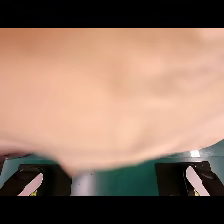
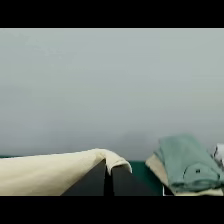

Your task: Fold the shirts.

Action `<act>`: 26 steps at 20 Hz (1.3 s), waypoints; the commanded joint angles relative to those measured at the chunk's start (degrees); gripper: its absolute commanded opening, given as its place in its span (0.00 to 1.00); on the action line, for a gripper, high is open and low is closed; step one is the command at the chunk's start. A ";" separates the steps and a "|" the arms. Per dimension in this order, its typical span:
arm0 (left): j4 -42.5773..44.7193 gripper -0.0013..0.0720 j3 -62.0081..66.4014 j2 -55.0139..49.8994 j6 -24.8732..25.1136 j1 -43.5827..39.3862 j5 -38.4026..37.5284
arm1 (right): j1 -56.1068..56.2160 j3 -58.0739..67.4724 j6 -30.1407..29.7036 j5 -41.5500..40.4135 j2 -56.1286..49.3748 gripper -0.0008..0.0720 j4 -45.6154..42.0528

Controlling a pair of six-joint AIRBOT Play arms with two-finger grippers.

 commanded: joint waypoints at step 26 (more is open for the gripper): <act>-9.94 0.05 -33.48 -46.25 8.63 8.37 8.79 | 6.25 -0.37 2.97 4.57 -59.43 0.04 3.21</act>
